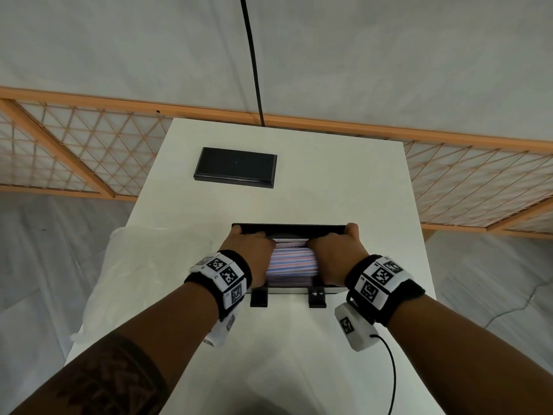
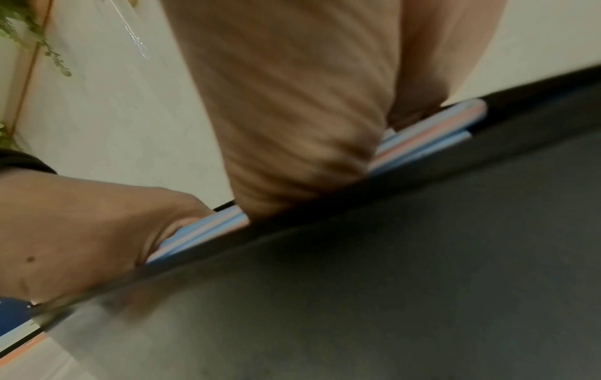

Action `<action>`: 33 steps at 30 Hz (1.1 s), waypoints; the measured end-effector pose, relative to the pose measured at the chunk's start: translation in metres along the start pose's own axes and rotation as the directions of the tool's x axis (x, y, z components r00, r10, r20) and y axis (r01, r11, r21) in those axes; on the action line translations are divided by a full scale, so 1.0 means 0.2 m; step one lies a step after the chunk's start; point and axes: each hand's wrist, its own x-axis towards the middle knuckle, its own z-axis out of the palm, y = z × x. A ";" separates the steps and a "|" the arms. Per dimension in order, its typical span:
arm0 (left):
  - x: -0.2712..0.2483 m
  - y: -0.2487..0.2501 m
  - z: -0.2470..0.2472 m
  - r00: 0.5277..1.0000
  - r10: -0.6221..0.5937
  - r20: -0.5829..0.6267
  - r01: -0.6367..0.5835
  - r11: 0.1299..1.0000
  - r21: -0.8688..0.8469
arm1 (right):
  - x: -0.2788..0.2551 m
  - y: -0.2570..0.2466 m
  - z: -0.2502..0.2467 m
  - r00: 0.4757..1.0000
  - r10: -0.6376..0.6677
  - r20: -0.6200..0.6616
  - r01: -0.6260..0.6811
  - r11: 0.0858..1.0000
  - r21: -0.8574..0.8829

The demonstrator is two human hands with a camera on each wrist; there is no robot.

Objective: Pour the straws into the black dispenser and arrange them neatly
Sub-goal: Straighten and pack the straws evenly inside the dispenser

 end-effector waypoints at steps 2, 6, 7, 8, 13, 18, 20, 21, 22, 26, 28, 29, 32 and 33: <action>-0.01 0.00 -0.01 0.999 0.007 -0.034 -0.007 1.000 0.005 | -0.02 -0.01 0.01 0.998 0.006 -0.058 -0.006 1.000 0.007; -0.02 0.00 -0.03 0.990 0.002 -0.139 0.003 0.999 0.036 | -0.05 0.00 0.07 0.953 0.064 -0.297 -0.070 0.997 -0.010; -0.02 0.00 -0.03 0.985 -0.007 -0.173 0.012 0.999 0.032 | -0.05 0.00 0.08 0.929 0.082 -0.362 -0.086 0.996 0.007; -0.03 0.00 -0.04 0.978 -0.014 -0.209 0.020 0.999 0.025 | -0.05 0.01 0.09 0.907 0.099 -0.410 -0.098 0.995 0.024; -0.04 -0.01 -0.03 0.944 -0.061 -0.323 0.033 0.995 -0.089 | -0.03 0.00 0.08 0.853 0.176 -0.492 -0.104 0.980 0.171; -0.04 -0.02 0.06 0.922 -0.091 -0.376 -0.071 0.916 -0.396 | -0.06 -0.01 0.11 0.906 0.208 -0.369 -0.017 0.888 0.459; -0.05 -0.03 0.08 0.918 -0.083 -0.388 -0.101 0.896 -0.431 | -0.09 -0.01 0.11 0.930 0.191 -0.313 -0.006 0.862 0.508; -0.06 -0.04 0.08 0.916 -0.073 -0.394 -0.114 0.896 -0.430 | -0.10 0.00 0.10 0.936 0.193 -0.293 -0.004 0.841 0.541; -0.07 -0.05 0.07 0.912 -0.065 -0.404 -0.124 0.897 -0.424 | -0.12 0.01 0.08 0.938 0.199 -0.285 0.002 0.816 0.578; -0.14 -0.10 0.04 0.884 -0.065 -0.463 -0.140 0.908 -0.394 | -0.23 0.00 0.02 0.832 0.141 -0.537 0.118 0.900 0.419; -0.16 -0.12 0.04 0.894 -0.024 -0.448 -0.149 0.926 -0.347 | -0.27 -0.03 0.00 0.867 0.025 -0.498 0.170 0.924 0.343; -0.17 -0.13 0.05 0.903 -0.011 -0.430 -0.145 0.933 -0.330 | -0.28 -0.05 0.00 0.918 -0.034 -0.395 0.176 0.927 0.330; -0.17 -0.11 0.08 0.908 -0.056 -0.414 -0.102 0.931 -0.350 | -0.27 -0.11 0.05 0.988 -0.116 -0.099 0.137 0.959 0.247; -0.16 -0.10 0.10 0.906 -0.073 -0.418 -0.093 0.927 -0.363 | -0.26 -0.13 0.06 0.993 -0.107 -0.054 0.117 0.967 0.227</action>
